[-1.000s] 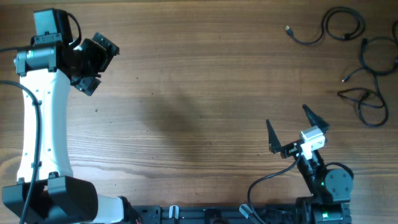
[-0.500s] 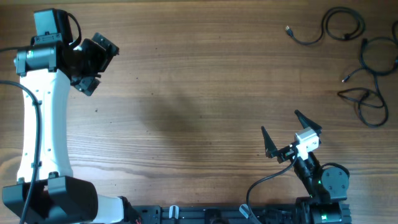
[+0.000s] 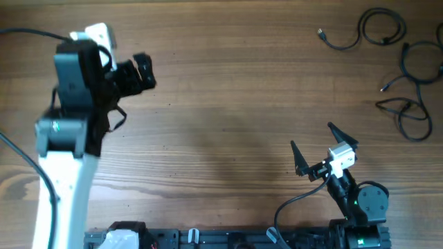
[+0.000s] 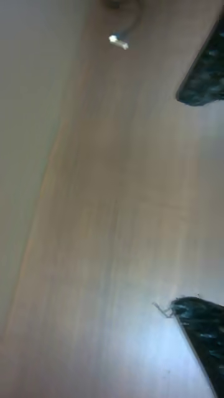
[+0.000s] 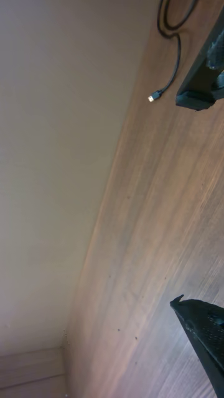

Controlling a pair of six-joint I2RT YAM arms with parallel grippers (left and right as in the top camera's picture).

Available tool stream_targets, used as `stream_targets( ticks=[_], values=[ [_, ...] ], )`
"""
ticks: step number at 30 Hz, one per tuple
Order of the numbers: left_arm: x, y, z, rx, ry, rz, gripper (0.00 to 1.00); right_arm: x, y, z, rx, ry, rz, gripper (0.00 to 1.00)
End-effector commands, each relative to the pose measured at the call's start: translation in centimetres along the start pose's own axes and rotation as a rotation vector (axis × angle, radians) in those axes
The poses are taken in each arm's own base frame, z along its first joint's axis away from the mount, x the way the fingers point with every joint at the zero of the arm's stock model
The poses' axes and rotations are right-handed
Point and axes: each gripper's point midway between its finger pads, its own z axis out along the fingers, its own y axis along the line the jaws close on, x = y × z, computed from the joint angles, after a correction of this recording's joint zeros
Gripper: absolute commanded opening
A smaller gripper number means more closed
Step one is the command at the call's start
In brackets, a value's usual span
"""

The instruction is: Untangle cables

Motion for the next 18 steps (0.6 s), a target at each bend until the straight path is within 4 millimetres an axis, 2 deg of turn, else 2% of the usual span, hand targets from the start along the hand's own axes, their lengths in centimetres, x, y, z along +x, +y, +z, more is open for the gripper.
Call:
stream_targets(
  ticks=[1,5,9,14,18],
  values=[
    [5.0,0.0,-1.1,0.083,-0.091,0.114,1.00,-0.3,0.3,-0.1,-0.017,-0.015,0.014,1.00],
    [9.5,1.2,-2.6,0.110,-0.299,0.139,1.00,-0.3,0.3,-0.1,-0.017,-0.015,0.013,1.00],
    [13.0,2.4,-3.7,0.116,-0.433,0.147,1.00,-0.3,0.3,-0.1,-0.017,-0.015,0.013,1.00],
    [15.3,2.9,-4.0,0.123,-0.515,0.161,1.00,-0.3,0.3,-0.1,-0.017,-0.015,0.013,1.00],
    [16.9,3.6,-3.2,0.116,-0.531,0.158,1.00,-0.3,0.3,-0.1,-0.017,-0.015,0.013,1.00]
  ],
)
